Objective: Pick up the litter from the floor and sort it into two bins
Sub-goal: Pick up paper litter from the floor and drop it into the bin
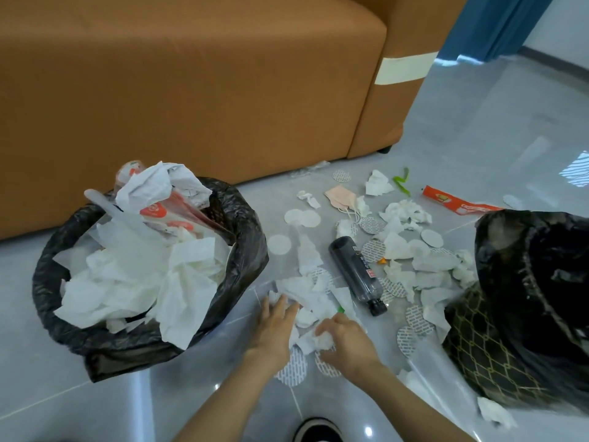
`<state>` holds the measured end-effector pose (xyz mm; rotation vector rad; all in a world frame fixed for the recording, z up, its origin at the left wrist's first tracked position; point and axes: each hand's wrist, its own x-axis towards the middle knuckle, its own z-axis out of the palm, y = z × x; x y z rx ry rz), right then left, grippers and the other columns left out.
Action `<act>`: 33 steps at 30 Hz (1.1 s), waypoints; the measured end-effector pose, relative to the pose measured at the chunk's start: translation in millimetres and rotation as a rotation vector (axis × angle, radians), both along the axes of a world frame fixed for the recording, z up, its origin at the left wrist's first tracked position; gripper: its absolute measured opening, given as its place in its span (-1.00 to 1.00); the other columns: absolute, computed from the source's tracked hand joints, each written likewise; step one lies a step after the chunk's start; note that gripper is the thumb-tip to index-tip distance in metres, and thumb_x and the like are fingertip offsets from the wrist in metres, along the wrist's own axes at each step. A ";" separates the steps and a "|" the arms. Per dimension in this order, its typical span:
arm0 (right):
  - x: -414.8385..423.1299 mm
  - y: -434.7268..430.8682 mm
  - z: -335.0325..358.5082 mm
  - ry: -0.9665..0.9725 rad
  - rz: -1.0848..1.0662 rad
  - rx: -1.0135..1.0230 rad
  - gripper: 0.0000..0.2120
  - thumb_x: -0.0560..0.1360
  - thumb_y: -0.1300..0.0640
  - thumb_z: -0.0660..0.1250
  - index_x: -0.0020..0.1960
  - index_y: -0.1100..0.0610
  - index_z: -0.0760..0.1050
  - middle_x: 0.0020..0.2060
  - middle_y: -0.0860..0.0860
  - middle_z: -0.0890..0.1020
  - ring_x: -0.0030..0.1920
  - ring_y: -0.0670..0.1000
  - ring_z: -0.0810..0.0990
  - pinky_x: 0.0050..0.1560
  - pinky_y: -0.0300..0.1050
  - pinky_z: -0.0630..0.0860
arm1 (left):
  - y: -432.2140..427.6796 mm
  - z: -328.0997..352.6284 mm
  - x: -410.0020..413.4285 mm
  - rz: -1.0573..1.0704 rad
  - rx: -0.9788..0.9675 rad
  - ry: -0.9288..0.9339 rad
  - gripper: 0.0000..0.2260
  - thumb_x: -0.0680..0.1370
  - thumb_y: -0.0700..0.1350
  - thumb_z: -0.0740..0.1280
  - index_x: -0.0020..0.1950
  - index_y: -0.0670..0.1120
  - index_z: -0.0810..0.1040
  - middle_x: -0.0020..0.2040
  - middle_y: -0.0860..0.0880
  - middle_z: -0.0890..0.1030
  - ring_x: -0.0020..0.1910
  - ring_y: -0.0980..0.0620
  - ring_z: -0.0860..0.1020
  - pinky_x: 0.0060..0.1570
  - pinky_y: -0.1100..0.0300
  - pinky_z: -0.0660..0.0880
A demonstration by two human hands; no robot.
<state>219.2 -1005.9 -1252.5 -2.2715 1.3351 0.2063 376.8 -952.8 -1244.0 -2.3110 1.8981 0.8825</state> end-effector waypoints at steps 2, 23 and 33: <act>-6.3 -1.8 -1.6 -0.002 -0.030 0.007 -0.68 0.44 0.09 0.38 0.19 0.04 0.50 0.15 -0.01 0.49 0.15 0.03 0.50 -0.06 -0.21 0.35 | 2.3 -10.0 -1.9 -0.028 -0.037 0.014 -0.27 0.49 -0.17 0.37 0.53 0.02 0.02 0.52 0.02 0.00 0.51 -0.09 -0.06 0.50 0.11 0.05; -13.8 -2.2 50.6 -0.886 -0.785 0.427 -0.86 0.54 0.24 0.31 0.09 0.19 0.51 -0.08 0.12 0.67 -0.08 0.06 0.65 -0.09 -0.10 0.59 | 16.2 3.8 -10.2 0.243 -0.171 0.169 -0.70 0.53 -0.28 0.21 0.23 -0.06 0.48 0.16 -0.05 0.54 0.11 0.01 0.53 0.11 0.18 0.47; 6.6 -11.9 141.4 -1.230 -0.690 0.470 -0.88 0.58 0.21 0.23 0.04 0.24 0.49 -0.18 0.11 0.66 -0.30 -0.08 0.65 -0.38 -0.32 0.51 | -3.4 124.9 -21.3 0.313 -0.651 0.369 -0.90 0.52 -0.22 0.28 -0.01 -0.06 0.46 -0.08 0.04 0.49 -0.14 0.08 0.44 -0.29 0.32 0.29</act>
